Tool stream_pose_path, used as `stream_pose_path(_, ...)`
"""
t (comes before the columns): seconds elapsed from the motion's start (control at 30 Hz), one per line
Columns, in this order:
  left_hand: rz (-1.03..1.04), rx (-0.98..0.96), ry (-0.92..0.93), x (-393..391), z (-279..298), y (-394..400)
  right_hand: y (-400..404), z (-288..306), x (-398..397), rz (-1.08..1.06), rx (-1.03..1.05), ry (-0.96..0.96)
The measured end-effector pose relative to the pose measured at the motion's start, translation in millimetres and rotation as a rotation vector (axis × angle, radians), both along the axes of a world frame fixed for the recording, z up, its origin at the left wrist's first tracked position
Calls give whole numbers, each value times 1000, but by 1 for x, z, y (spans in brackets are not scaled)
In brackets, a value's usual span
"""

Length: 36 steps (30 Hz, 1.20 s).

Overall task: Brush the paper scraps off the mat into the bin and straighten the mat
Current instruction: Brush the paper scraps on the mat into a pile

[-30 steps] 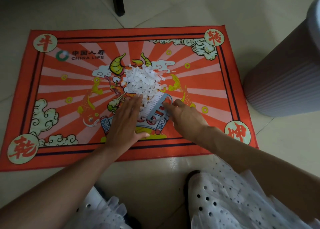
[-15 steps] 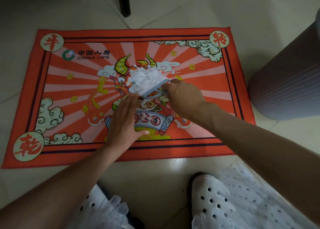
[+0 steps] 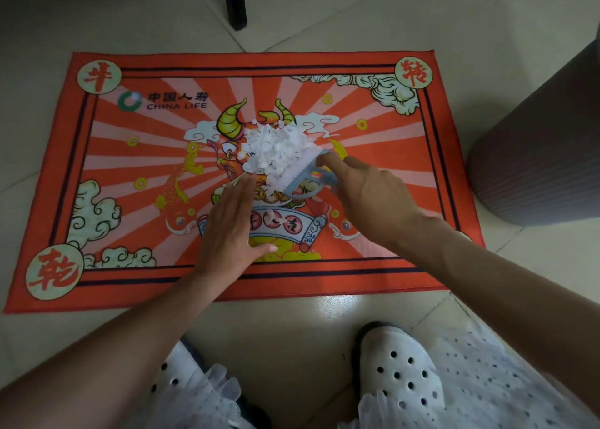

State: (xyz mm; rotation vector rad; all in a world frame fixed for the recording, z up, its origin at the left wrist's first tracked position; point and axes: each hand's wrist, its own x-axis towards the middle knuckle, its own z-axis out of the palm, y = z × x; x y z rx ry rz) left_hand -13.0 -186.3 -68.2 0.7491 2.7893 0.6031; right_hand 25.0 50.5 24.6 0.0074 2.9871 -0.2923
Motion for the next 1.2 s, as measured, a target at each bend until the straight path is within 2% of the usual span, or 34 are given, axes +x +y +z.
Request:
stream_pose_path(0.13, -11, -9, 6, 0, -1, -1, 5, -9, 17, -58, -144, 13)
stream_pose_path(0.3, -2, 3, -23, 2, 1, -1, -2, -19, 43, -30, -209, 18)
stream_pose_path(0.57, -5, -11, -75, 0, 1, -5, -21, -40, 81, -108, -422, -10)
stream_pose_path(0.77, -31, -19, 3, 0, 2, -7, -36, -64, 82, -150, -460, -104)
stream_pose_path(1.03, -59, -18, 37, -1, 1, -8, -49, -73, 75, -197, -581, -62)
stream_pose_path(1.2, -51, -21, 26, 1, 2, -8, -61, -72, 51, -237, -583, -76)
